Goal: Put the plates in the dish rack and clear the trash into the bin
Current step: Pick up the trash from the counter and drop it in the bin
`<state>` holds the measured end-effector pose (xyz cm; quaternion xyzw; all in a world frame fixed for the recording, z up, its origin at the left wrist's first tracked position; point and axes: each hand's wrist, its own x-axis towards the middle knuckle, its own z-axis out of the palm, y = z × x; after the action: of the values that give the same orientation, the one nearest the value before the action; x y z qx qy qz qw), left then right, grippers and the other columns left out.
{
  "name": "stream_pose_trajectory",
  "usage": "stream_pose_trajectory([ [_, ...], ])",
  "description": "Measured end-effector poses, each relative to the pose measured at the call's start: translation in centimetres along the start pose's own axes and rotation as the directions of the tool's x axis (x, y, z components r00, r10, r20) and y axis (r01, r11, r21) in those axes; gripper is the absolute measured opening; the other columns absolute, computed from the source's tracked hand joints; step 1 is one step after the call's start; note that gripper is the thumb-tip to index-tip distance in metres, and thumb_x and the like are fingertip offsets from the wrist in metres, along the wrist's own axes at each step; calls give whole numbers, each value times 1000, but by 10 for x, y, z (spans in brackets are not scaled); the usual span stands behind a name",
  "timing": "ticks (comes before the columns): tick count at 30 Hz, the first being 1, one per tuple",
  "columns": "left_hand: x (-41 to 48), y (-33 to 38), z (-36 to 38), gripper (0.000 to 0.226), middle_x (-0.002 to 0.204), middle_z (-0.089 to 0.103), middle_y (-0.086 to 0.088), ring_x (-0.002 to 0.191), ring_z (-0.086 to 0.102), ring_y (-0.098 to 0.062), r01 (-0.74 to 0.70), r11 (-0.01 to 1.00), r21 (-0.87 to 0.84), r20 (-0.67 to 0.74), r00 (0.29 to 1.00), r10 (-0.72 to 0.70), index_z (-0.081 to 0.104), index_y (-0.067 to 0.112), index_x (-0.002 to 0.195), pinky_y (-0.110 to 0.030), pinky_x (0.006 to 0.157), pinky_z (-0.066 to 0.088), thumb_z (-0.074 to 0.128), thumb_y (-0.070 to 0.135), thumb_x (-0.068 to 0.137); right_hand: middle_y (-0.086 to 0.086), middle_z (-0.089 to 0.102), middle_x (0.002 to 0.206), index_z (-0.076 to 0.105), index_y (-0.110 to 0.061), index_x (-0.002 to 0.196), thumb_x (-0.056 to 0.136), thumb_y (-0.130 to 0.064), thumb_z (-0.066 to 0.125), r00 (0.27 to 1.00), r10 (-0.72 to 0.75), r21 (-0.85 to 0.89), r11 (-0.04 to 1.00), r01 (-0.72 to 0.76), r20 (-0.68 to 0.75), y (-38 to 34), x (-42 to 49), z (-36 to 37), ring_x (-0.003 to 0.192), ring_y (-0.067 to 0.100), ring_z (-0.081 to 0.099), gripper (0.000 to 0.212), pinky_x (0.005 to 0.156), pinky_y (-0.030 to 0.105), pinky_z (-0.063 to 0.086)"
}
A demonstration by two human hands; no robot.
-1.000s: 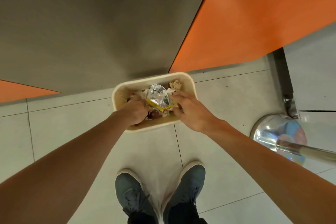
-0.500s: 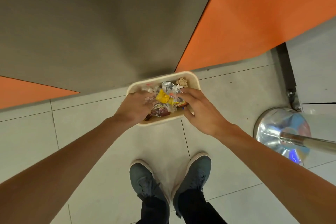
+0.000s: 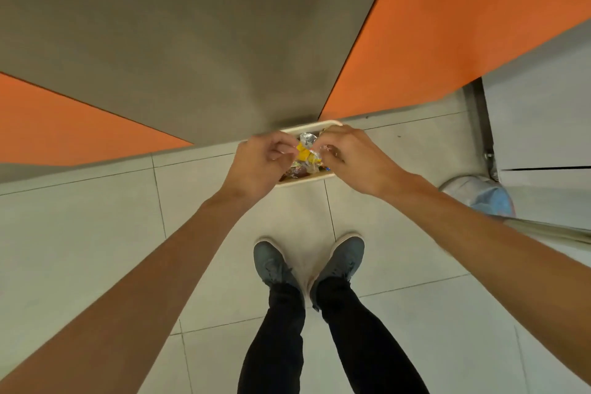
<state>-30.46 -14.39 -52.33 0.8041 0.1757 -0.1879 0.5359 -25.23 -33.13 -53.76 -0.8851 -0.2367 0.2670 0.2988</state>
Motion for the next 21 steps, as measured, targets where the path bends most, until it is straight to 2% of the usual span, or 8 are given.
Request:
stream_pose_trajectory([
  [2, -14, 20, -8, 18, 90, 73, -2, 83, 66, -13, -43, 999, -8, -37, 998, 43, 72, 13, 99, -13, 77, 50, 64, 2, 88, 3, 63, 95, 70, -9, 102, 92, -9, 55, 998, -59, 13, 998, 60, -17, -22, -5, -21, 83, 15, 52, 18, 76, 30, 43],
  [6, -45, 65, -30, 18, 84, 73, 4, 79, 66, -15, -121, 993, -13, -82, 989, 120, 72, 17, 96, -16, 74, 51, 66, 3, 87, 0, 67, 93, 70, -10, 100, 93, -10, 54, 994, -110, 42, 993, 110, -15, -70, -21, -63, 88, 14, 60, 17, 78, 28, 46],
  [8, -67, 91, -45, 18, 85, 73, 1, 79, 67, -18, -124, 992, -38, -99, 988, 120, 72, 16, 98, -20, 74, 52, 67, 3, 86, -5, 67, 90, 71, -13, 99, 93, -11, 54, 993, -119, 35, 992, 119, 7, -96, -33, -85, 87, 10, 60, 17, 76, 22, 45],
  [10, -92, 122, -60, 20, 85, 74, -3, 78, 68, -18, -137, 987, -81, -111, 986, 128, 71, 16, 97, -18, 71, 52, 65, 1, 86, -9, 66, 89, 71, -15, 99, 93, -12, 54, 993, -119, 35, 992, 119, 15, -123, -49, -110, 85, 7, 59, 18, 72, 13, 43],
  [13, -135, 170, -80, 19, 82, 73, 2, 77, 69, -18, -152, 986, -71, -135, 981, 142, 71, 14, 97, -21, 71, 55, 64, 0, 87, -10, 66, 85, 71, -17, 96, 95, -16, 55, 990, -136, 25, 991, 135, 30, -163, -77, -144, 79, 4, 58, 16, 66, 4, 36],
  [16, -169, 211, -97, 16, 83, 73, 2, 77, 68, -20, -162, 983, -91, -184, 972, 144, 72, 9, 99, -26, 70, 56, 64, 1, 88, -9, 66, 80, 70, -16, 93, 96, -19, 54, 981, -193, 22, 981, 193, 24, -202, -100, -175, 73, 4, 57, 16, 64, 6, 36],
  [19, -195, 246, -110, 18, 85, 74, 2, 75, 68, -9, -193, 977, -93, -231, 958, 168, 73, 10, 99, -11, 67, 49, 63, 0, 88, -8, 66, 78, 70, -14, 91, 97, -20, 53, 973, -230, 15, 973, 231, -31, -234, -115, -211, 70, 2, 57, 19, 64, 12, 39],
  [21, -209, 269, -122, 16, 86, 74, 4, 78, 69, -8, -237, 967, -99, -262, 943, 204, 73, 13, 98, -10, 73, 47, 65, 3, 88, -8, 67, 81, 70, -15, 94, 97, -21, 54, 963, -260, 13, 965, 261, -66, -257, -118, -237, 71, 4, 59, 18, 66, 19, 45],
])
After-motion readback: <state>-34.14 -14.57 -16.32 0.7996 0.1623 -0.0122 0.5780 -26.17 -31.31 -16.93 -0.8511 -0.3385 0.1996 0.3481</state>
